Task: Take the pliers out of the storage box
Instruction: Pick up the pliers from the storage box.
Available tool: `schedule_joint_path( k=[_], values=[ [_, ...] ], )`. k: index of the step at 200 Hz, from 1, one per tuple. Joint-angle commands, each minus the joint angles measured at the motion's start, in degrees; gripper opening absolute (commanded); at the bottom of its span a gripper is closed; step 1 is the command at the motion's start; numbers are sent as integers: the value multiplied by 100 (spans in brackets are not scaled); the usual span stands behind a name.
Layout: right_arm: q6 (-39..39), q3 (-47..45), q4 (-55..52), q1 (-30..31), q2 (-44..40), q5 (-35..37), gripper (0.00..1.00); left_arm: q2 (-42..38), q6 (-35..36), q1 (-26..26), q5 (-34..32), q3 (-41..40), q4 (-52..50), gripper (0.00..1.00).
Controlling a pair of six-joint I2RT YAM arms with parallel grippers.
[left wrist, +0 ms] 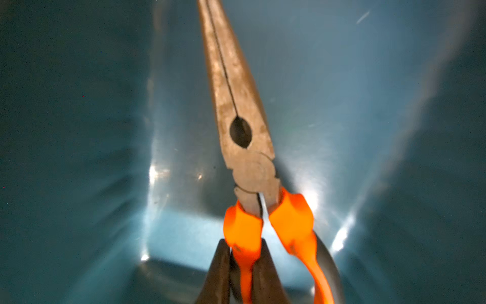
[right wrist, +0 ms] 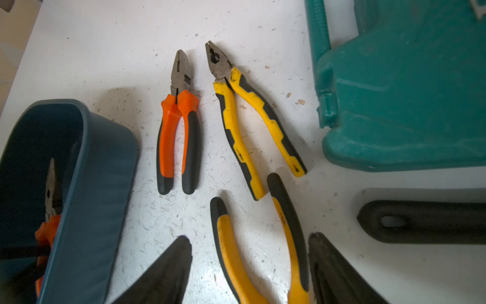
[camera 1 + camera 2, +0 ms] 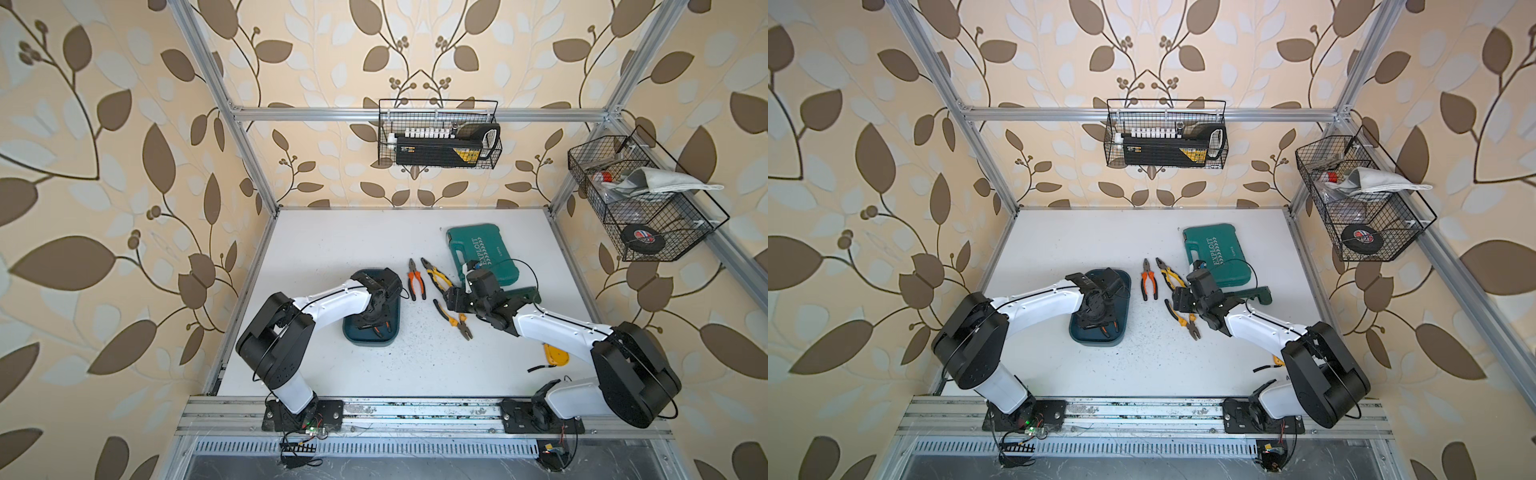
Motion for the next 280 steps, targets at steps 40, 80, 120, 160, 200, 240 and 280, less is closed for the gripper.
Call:
schedule_joint_path(
  k=[40, 80, 120, 160, 200, 240, 280],
  values=[
    [340, 635, -218, -14, -16, -1591, 73, -870, 496, 55, -287, 532, -510, 0],
    [1435, 537, 283, -19, -53, -2433, 73, -1619, 779, 54, 400, 306, -101, 0],
    [2507, 240, 1713, -25, 176, -3214, 73, -2082, 924, 47, 1426, 62, 423, 0],
    [2685, 348, 2022, 108, 335, -3389, 73, -2067, 880, 37, 1809, -176, 748, 0],
    [2530, 599, 1799, 346, 443, -3356, 73, -1870, 805, -39, 1933, -207, 936, 0],
    [2537, 964, 1419, 623, 666, -3125, 65, -1686, 796, -165, 1900, -33, 956, 0],
    [2483, 1348, 768, 716, 668, -2583, 57, -1423, 840, -474, 1671, 171, 812, 0]
  ],
)
